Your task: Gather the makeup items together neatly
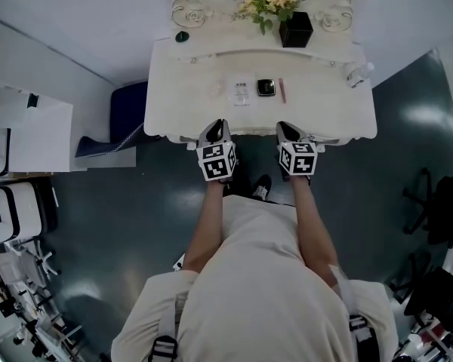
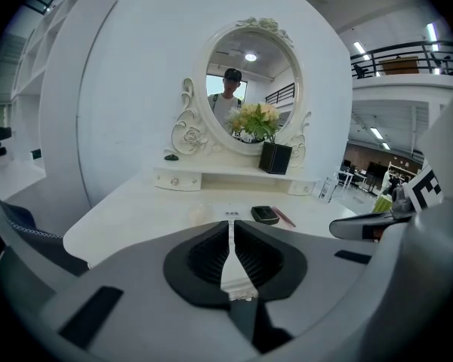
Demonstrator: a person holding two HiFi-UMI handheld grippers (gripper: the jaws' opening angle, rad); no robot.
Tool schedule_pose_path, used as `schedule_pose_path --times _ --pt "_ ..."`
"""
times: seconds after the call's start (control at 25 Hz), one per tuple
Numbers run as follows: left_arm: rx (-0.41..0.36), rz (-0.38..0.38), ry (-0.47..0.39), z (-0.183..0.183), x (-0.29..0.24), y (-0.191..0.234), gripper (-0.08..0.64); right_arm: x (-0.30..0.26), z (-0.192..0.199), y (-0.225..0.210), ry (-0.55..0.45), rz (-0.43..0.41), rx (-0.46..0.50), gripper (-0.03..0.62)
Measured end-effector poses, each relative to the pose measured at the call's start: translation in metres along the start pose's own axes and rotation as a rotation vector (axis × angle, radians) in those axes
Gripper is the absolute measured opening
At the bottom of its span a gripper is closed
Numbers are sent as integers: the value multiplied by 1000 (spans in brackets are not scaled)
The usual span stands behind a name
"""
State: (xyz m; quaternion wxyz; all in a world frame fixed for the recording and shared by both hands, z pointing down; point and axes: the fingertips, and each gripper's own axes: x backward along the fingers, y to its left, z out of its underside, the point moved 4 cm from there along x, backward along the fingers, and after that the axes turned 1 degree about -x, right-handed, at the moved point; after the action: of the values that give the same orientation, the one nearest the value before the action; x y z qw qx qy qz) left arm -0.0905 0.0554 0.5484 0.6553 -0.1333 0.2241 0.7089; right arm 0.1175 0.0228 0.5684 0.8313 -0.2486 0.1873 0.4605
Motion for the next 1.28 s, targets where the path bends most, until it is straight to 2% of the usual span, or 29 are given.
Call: schedule_pose_path --times 0.24,0.76,1.28 --pt "20 26 -9 8 6 -2 15 10 1 0 -8 -9 19 51" --pt "-53 63 -19 14 15 -9 15 14 -1 1 -23 -34 25 48" --pt "-67 82 -24 9 16 -14 15 14 -1 5 -4 -46 40 43"
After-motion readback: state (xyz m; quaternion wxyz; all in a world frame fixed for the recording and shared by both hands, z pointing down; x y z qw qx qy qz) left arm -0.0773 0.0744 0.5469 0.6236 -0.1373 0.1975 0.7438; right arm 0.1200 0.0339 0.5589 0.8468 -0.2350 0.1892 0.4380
